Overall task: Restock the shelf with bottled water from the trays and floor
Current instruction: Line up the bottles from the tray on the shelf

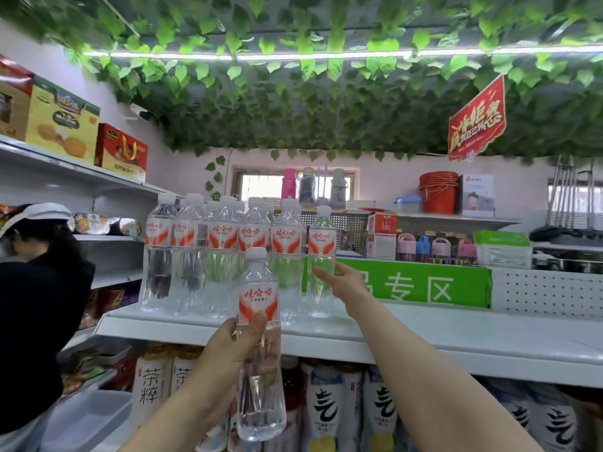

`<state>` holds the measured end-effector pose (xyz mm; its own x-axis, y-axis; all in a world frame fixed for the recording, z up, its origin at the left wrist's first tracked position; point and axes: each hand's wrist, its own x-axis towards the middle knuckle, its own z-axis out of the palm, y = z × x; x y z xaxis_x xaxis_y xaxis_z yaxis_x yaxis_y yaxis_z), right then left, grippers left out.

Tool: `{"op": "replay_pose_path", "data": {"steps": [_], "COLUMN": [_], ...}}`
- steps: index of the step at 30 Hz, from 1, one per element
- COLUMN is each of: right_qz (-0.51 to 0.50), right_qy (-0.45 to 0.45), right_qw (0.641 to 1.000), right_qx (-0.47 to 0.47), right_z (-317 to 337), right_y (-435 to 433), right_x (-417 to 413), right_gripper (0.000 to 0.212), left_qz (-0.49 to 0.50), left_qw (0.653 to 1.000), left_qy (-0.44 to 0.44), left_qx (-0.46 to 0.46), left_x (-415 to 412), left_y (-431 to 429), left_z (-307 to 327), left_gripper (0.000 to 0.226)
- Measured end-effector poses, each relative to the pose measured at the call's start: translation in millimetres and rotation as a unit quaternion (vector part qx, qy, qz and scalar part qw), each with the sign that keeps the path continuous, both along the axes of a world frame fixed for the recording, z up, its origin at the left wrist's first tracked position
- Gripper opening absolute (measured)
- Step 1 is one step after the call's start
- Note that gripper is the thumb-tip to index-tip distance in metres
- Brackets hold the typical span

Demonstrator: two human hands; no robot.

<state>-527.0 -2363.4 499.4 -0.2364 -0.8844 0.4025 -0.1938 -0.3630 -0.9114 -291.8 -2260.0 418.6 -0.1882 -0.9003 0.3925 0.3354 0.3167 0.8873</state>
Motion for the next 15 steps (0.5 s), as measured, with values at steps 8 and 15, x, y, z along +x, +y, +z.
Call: {"op": "replay_pose_path", "data": {"steps": [8,15], "right_qz": [-0.113,0.012], "right_qy": [0.066,0.008], "right_qw": [0.991,1.0], "right_qx": [-0.003,0.018], "right_z": [-8.5,-38.2], "right_y": [35.3,134.1], "right_x": [7.6,31.9], "right_gripper": [0.076,0.057], "left_qz": [-0.033,-0.06], "left_qw": [0.999,0.998], "left_qy": [-0.011,0.028], "left_qx": [-0.001,0.02], "left_x": [7.2,-8.2], "left_y": [12.5,27.6], "left_z": [-0.3,9.2], "left_gripper": [0.063,0.083]}}
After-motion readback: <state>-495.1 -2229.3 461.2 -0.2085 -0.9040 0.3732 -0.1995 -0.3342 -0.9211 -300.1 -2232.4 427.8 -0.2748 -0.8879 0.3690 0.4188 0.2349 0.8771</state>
